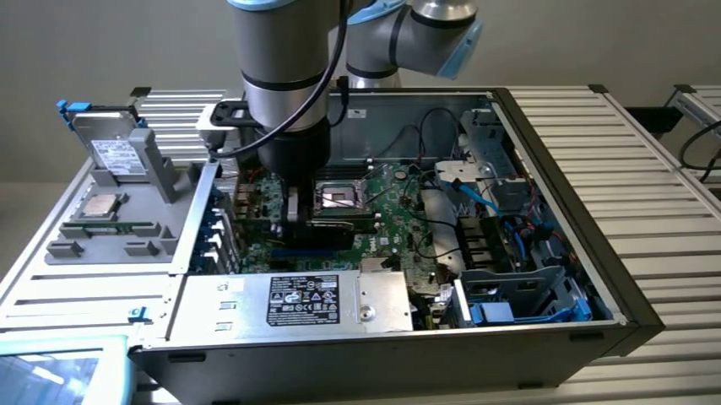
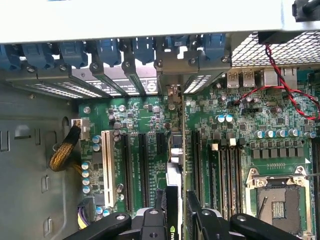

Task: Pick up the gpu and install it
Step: 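Insert the gpu into the slot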

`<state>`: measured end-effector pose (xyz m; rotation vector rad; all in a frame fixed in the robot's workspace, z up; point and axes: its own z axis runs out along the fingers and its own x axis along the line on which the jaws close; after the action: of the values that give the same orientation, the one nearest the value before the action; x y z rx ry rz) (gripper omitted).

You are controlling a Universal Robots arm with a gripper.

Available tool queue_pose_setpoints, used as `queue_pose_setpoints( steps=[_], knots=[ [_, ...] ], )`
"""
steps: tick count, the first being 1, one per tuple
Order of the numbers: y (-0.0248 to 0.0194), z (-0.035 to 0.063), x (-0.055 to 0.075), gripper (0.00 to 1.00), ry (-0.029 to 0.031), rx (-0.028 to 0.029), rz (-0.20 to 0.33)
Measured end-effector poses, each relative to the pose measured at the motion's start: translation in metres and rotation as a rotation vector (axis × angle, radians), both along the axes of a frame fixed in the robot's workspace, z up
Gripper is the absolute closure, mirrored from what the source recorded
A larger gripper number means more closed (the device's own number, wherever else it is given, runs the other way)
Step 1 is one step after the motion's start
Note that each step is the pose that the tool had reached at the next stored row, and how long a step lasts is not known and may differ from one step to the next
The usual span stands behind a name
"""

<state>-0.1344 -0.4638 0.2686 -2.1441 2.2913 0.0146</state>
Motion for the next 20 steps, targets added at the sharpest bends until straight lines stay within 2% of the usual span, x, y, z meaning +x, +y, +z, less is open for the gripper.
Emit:
queue_pose_setpoints(
  steps=[9,15,20],
  knots=[
    [0.0,-0.0029,0.0,0.73,0.0002,0.0,-0.001],
    [0.0032,-0.0046,-0.0009,0.73,0.0001,0.0007,-0.002],
    [0.0013,-0.0046,-0.0018,0.73,0.0003,0.0007,-0.002]
  ],
)
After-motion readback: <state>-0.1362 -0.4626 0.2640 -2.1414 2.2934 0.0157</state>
